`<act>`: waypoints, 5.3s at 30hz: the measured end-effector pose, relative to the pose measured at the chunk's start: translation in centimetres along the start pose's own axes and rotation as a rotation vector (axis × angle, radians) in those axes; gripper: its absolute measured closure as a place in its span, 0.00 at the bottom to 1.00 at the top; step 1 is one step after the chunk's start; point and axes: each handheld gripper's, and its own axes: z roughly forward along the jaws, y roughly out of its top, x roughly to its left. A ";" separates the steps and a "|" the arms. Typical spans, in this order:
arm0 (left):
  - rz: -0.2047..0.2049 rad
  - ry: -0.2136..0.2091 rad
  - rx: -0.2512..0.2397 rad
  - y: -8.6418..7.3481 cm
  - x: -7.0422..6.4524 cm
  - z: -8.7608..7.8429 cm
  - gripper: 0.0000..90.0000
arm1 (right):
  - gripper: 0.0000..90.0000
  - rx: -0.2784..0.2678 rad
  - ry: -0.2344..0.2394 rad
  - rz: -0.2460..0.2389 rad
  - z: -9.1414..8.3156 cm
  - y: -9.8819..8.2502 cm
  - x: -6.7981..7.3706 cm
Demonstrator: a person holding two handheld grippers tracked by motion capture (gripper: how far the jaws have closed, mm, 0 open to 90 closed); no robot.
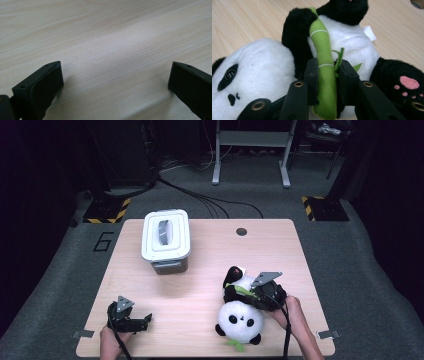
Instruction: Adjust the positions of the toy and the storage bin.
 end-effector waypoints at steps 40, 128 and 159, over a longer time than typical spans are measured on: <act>0.000 0.000 -0.001 0.0 0.0 0.0 0.00 | 0.82 -0.106 -0.230 0.390 0.8 4.6 -9.3; 0.001 0.001 0.000 0.0 0.0 0.0 0.00 | 0.05 0.014 -0.200 0.413 0.0 -11.4 -4.9; 0.001 0.001 -0.001 0.0 0.0 0.0 0.00 | 0.37 -0.010 -0.147 0.265 1.2 -7.4 -1.7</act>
